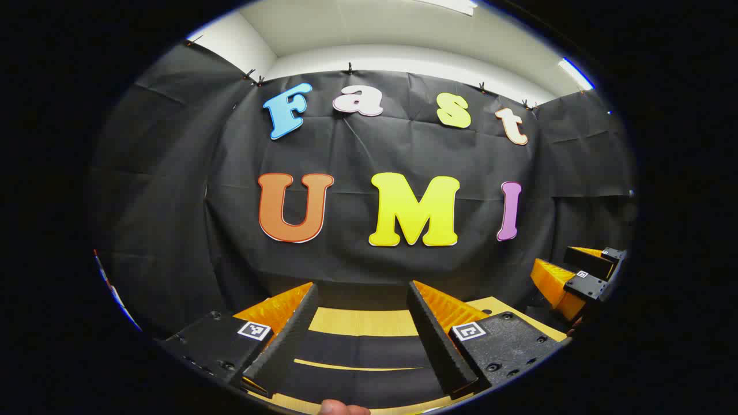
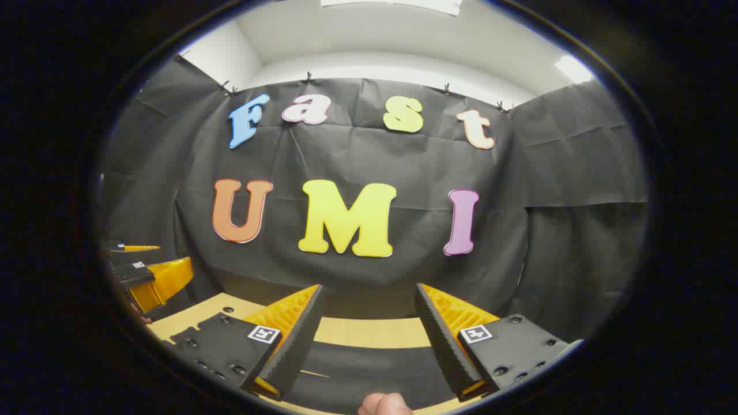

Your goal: Grasp the waist and the cuffs of the jeans and fold them to make the two legs overlap; first hold the waist and fold one-third of the jeans toward the cuffs, then hold the cuffs and fold the remaining one-third in the same direction to finish folding.

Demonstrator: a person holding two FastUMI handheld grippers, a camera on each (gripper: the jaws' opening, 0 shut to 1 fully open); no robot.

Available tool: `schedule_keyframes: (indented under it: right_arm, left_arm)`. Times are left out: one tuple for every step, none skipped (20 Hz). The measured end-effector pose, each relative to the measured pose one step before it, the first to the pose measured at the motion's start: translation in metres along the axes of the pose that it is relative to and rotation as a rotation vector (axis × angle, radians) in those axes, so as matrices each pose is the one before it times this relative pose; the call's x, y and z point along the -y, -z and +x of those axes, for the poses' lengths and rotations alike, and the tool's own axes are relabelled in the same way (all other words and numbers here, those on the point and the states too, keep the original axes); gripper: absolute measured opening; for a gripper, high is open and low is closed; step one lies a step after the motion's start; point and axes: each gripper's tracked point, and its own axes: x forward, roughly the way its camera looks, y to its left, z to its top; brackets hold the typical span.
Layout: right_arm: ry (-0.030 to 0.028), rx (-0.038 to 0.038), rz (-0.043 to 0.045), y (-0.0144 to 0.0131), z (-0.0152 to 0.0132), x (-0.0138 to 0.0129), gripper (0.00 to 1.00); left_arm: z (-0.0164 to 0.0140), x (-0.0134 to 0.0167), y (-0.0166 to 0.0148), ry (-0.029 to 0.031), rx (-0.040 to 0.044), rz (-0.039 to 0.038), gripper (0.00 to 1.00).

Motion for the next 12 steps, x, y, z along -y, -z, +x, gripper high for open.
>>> schedule_keyframes:
  right_arm:
    - [0.00513,-0.00155,0.00523,0.00237,-0.00149,0.00127,0.98]
    - [0.01214,0.00058,0.00112,-0.00042,-0.00127,0.00472,0.97]
    - [0.01483,-0.00087,-0.00361,0.00048,-0.00001,0.00492,0.96]
    - [0.01426,0.00071,-0.00493,-0.00104,0.00109,0.00375,0.96]
    - [0.01319,0.00139,-0.00153,-0.00029,-0.00095,0.00307,0.96]
    - [0.00219,0.00372,0.00512,-0.00178,-0.00112,0.00165,0.96]
    - [0.00246,0.00471,0.00069,-0.00061,0.00071,0.00166,0.96]
    - [0.00206,0.00360,-0.00349,-0.00212,-0.00043,0.00213,0.96]
    - [0.00066,0.00207,-0.00430,-0.00042,-0.00010,0.00231,0.96]
    - [-0.00141,-0.00063,-0.00251,-0.00014,0.00004,0.00089,0.96]
    - [-0.00276,-0.00157,-0.00153,0.00081,0.00007,0.00024,0.96]
    - [-0.00213,-0.00251,-0.00062,-0.00066,0.00019,0.00207,0.96]
  left_arm:
    - [0.00127,0.00111,-0.00070,0.00609,0.00160,-0.00073,0.98]
    - [0.00160,0.00019,-0.00163,0.00336,0.00329,0.00268,0.98]
    - [0.00018,-0.00060,-0.00023,0.00417,0.00406,0.00489,0.98]
    - [0.00070,0.00040,0.00027,0.00542,-0.00024,0.00380,0.98]
    - [0.00056,0.00248,0.00001,0.00970,0.00043,-0.00083,0.98]
    - [-0.00116,0.00190,-0.00055,0.00697,0.00296,-0.00380,0.98]
    - [-0.00027,0.00022,-0.00060,-0.00267,0.00253,-0.00203,0.98]
    - [-0.00031,0.00151,-0.00130,-0.00159,-0.00065,-0.00273,0.98]
    - [-0.00062,-0.00039,0.00034,-0.00148,-0.00029,-0.00208,0.98]
    - [0.00102,0.00085,0.00058,-0.00040,0.00027,-0.00154,0.98]
    - [0.00053,0.00180,0.00000,-0.00037,0.00037,-0.00030,0.98]
    - [-0.00004,0.00164,-0.00002,0.00106,0.00284,0.00030,0.98]
